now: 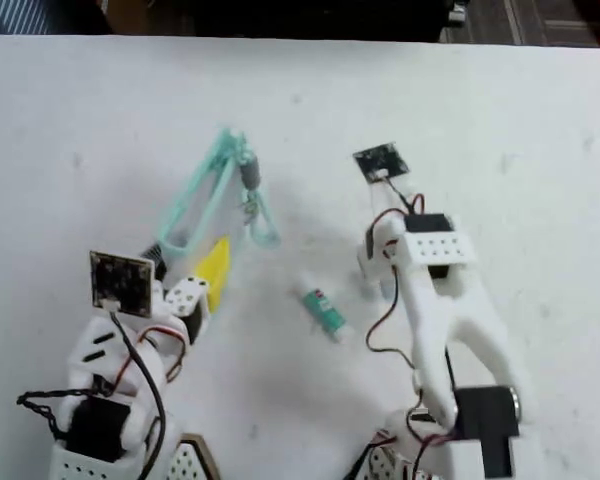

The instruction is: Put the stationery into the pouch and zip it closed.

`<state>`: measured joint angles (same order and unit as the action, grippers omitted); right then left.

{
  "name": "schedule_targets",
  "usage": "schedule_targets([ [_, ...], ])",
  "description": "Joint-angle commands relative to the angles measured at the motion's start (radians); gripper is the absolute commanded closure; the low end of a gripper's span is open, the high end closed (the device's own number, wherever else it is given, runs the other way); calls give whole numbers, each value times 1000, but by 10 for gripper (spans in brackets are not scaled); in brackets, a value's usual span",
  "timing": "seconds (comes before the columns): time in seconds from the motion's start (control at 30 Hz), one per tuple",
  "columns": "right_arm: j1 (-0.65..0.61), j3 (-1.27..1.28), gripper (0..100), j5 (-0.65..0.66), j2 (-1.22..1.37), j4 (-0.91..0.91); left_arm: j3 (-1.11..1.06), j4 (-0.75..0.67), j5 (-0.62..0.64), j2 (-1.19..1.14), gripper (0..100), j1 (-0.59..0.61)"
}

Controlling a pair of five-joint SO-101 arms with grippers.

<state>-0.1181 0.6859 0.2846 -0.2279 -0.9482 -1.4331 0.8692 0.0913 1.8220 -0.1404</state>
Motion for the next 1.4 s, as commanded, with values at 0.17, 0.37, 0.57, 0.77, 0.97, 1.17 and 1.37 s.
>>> schedule_targets([
  [0.17,15,173,982,-38,-291,131,18,18,-37,5,793,-56],
  [0.37,7,262,982,-38,-455,154,18,18,-37,5,793,-56],
  [0.57,5,270,982,-31,-579,105,18,20,-37,5,793,-56],
  [0.77,5,258,982,-31,-634,90,18,21,-37,5,791,-56],
  [0.97,-35,54,982,-29,-638,25,21,21,-37,5,790,-58],
  [1.17,-239,-292,982,-29,-636,-131,21,21,-37,5,790,-58],
  [1.37,-404,-448,982,-34,-638,-139,21,21,-37,5,790,-61],
])
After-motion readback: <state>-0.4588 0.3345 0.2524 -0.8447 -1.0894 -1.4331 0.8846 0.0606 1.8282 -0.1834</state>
